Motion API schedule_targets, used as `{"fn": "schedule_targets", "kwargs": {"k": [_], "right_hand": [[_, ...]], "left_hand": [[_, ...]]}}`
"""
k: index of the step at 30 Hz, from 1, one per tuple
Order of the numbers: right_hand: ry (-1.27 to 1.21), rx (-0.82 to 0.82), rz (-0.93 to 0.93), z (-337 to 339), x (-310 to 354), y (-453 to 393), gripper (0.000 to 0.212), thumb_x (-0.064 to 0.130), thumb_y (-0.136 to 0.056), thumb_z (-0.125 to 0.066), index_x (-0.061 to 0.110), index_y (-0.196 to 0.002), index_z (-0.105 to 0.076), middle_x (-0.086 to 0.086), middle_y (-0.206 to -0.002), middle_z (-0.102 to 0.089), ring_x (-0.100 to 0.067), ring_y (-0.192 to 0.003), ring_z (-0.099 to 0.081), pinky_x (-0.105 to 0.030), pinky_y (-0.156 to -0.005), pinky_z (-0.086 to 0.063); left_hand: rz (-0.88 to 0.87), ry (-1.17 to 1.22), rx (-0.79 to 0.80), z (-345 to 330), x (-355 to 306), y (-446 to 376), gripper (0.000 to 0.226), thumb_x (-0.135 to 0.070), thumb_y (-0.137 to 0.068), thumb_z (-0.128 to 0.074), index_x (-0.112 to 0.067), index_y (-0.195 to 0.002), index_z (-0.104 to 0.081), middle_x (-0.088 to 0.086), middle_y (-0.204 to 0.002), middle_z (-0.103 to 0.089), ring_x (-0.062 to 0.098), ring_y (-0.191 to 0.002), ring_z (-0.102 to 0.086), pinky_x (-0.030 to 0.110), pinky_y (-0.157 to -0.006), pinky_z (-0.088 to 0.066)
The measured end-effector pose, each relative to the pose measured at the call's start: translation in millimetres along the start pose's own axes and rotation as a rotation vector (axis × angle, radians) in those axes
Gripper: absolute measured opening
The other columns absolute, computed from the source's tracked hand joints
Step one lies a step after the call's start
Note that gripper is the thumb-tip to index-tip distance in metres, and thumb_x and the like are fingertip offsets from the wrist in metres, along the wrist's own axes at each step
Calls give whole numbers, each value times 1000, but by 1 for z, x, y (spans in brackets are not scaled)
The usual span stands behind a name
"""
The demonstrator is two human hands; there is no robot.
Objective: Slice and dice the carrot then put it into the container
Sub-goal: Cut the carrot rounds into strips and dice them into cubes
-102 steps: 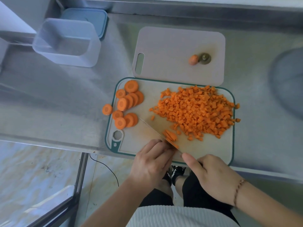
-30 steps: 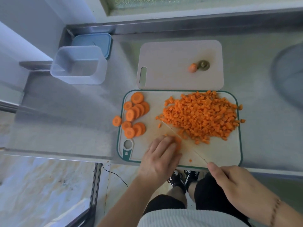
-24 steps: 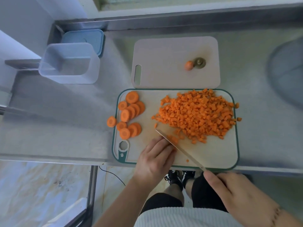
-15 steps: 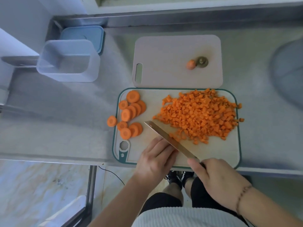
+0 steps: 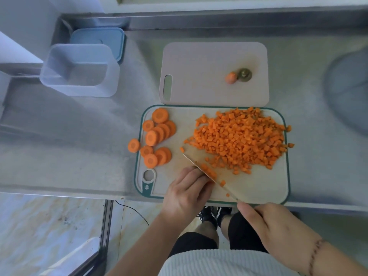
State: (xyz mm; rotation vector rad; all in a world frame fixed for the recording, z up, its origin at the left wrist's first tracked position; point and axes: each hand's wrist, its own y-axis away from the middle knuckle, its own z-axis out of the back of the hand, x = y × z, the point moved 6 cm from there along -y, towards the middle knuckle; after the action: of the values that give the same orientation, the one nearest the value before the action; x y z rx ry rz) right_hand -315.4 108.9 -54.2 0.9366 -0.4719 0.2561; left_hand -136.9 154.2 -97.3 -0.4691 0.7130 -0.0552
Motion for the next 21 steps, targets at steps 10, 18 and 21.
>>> {"fn": "schedule_targets", "kwargs": {"k": [10,18,21], "right_hand": [[-18,-54,68,0,15,-10,65,74,-81,-23,18,-49,-30,1,-41,-32,-11,-42,-33,-24,-50,-36],[-44,-2,-19,1,2,10,61,69,-82,-25,15,-53,-29,0,-46,-33,-10,-47,-34,-17,-56,-38],[-5,17,2,-8,5,-6,66,74,-81,-20,16,-53,-32,1,-43,-33,-10,-45,-34,-25,-55,-42]], "left_hand": [[-41,-25,25,1,-3,2,11,0,-87,-76,4,-97,-76,13,-106,-72,31,-106,-66,38,-94,-54],[-53,-16,-5,4,-1,4,5,-1,-89,-75,3,-92,-77,12,-101,-73,29,-100,-68,37,-89,-56],[-59,-4,9,5,0,3,7,-1,-89,-75,3,-94,-77,11,-102,-73,27,-98,-67,35,-89,-55]]}}
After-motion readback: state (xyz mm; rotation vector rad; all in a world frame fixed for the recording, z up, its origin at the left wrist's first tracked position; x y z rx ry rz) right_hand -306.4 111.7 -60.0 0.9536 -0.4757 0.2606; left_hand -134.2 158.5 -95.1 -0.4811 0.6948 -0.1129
